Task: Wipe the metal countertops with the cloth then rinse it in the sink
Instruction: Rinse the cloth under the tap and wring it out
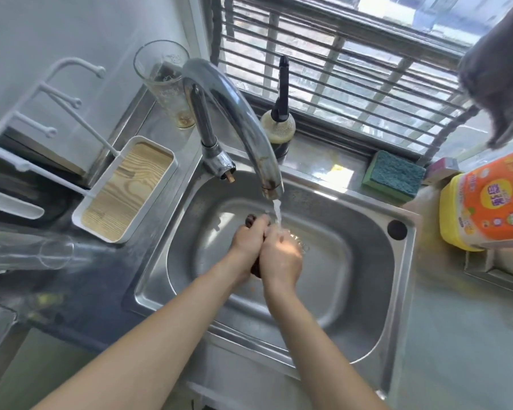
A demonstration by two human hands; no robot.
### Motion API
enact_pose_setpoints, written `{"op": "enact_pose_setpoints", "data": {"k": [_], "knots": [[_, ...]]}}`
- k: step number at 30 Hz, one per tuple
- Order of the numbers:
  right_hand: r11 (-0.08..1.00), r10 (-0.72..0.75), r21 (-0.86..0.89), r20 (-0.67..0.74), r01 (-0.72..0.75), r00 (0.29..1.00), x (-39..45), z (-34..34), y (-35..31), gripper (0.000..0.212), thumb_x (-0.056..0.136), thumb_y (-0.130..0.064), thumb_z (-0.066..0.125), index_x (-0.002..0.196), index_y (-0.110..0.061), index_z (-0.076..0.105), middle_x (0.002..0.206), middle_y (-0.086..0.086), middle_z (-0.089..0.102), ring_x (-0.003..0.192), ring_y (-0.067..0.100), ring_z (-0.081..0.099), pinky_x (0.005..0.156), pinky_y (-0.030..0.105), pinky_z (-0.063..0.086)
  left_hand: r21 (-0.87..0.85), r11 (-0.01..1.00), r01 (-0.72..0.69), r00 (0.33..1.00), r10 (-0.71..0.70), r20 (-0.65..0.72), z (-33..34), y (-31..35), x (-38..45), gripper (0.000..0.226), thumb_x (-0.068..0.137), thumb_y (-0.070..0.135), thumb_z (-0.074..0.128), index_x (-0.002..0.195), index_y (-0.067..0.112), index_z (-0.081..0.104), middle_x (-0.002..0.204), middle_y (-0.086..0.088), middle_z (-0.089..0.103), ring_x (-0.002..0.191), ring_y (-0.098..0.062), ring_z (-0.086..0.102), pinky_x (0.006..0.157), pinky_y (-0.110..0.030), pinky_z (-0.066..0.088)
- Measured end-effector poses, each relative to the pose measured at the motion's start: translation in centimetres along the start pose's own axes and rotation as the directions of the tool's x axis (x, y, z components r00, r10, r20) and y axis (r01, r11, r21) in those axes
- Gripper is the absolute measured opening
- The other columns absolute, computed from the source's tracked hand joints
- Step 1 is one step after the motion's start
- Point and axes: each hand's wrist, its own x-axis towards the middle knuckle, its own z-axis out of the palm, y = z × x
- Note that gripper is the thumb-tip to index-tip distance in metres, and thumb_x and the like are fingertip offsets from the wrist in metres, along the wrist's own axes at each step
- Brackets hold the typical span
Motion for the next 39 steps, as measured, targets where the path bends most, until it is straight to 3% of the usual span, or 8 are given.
{"op": "enact_pose_setpoints", "data": {"k": [3,11,16,25,28,31,35,39], "knots": [[0.986,-0.158,-0.056,-0.003,0.157,0.987,-2.5,0.3,-0.3,0.038,0.103,-0.035,0.044,0.101,-0.014,0.076,0.103,0.016,0.074,0.100,0.035,0.062,0.085,0.038,0.045,-0.096,0.995,-0.010,0.999,0.006,-0.044,-0.6,0.7,0.1,0.031,0.095,0.036,0.059,0.079,0.011,0.067,0.067,-0.002,0.066,0.066,-0.022,0.060,0.057,-0.026,0.044],[0.978,0.118,0.182,-0.087,-0.101,0.989,4.9,-0.7,0.0,0.045,0.101,-0.037,0.046,0.063,-0.013,0.054,0.068,0.006,0.061,0.080,0.033,0.059,0.077,0.041,0.047,-0.125,0.992,-0.013,0.994,0.026,0.105,-0.2,-0.7,-1.1,0.026,0.097,0.026,0.053,0.076,0.013,0.063,0.059,0.002,0.063,0.049,-0.011,0.058,0.051,-0.023,0.045],[0.946,-0.314,-0.114,-0.101,0.302,0.944,-2.1,0.4,0.6,0.034,0.098,-0.037,0.053,0.071,-0.017,0.056,0.069,0.005,0.065,0.072,0.026,0.054,0.067,0.036,0.034,-0.396,0.904,0.163,0.964,-0.060,0.260,-0.6,-0.9,-0.5,0.024,0.092,0.034,0.050,0.074,0.019,0.050,0.062,0.000,0.051,0.054,-0.012,0.050,0.052,-0.024,0.040],[0.846,0.379,0.386,0.049,-0.367,0.924,6.3,-0.9,1.6,0.031,0.093,-0.027,0.042,0.091,-0.006,0.065,0.086,0.015,0.071,0.070,0.031,0.064,0.065,0.036,0.054,-0.359,0.933,0.028,0.974,0.056,0.221,-1.0,-1.2,-1.6,0.036,0.105,0.025,0.046,0.089,0.013,0.076,0.091,-0.009,0.078,0.084,-0.020,0.072,0.082,-0.034,0.057],[0.706,0.394,0.464,0.371,-0.535,0.841,4.3,-1.9,2.1,0.027,0.095,-0.018,0.044,0.083,-0.010,0.067,0.062,0.010,0.071,0.054,0.025,0.061,0.068,0.038,0.055,-0.419,0.908,-0.008,0.992,0.058,0.108,-2.2,-0.3,-0.5,0.040,0.104,0.040,0.047,0.096,0.011,0.074,0.097,-0.014,0.077,0.087,-0.025,0.072,0.085,-0.039,0.056],[0.583,0.287,0.555,0.543,-0.593,0.789,3.5,-2.1,2.5,0.033,0.097,-0.036,0.048,0.101,-0.012,0.071,0.092,0.014,0.079,0.093,0.034,0.072,0.093,0.058,0.053,-0.299,0.954,0.007,0.977,0.057,0.206,-2.1,-1.1,-0.4,0.068,0.103,0.058,0.030,0.115,0.006,0.073,0.114,-0.013,0.076,0.100,-0.022,0.073,0.087,-0.031,0.056],[0.654,0.220,0.513,0.574,-0.556,0.789,3.4,-1.2,2.8,0.039,0.092,-0.049,0.066,0.113,-0.016,0.070,0.095,0.009,0.079,0.082,0.023,0.077,0.085,0.046,0.059,-0.025,0.991,-0.133,0.949,0.134,0.284,-1.0,-2.7,-1.9,0.056,0.108,0.049,0.021,0.141,0.019,0.055,0.131,0.010,0.062,0.121,-0.004,0.058,0.081,0.002,0.042],[0.724,0.241,0.504,0.456,-0.471,0.857,3.4,-1.4,3.7,0.032,0.093,-0.021,0.072,0.121,-0.008,0.065,0.086,0.011,0.077,0.073,0.026,0.073,0.071,0.037,0.062,0.108,0.968,-0.226,0.963,0.206,0.173,-1.7,-1.9,-1.6,0.053,0.108,0.026,0.035,0.160,0.031,0.023,0.139,0.004,0.045,0.128,-0.013,0.044,0.102,-0.022,0.031]]}}
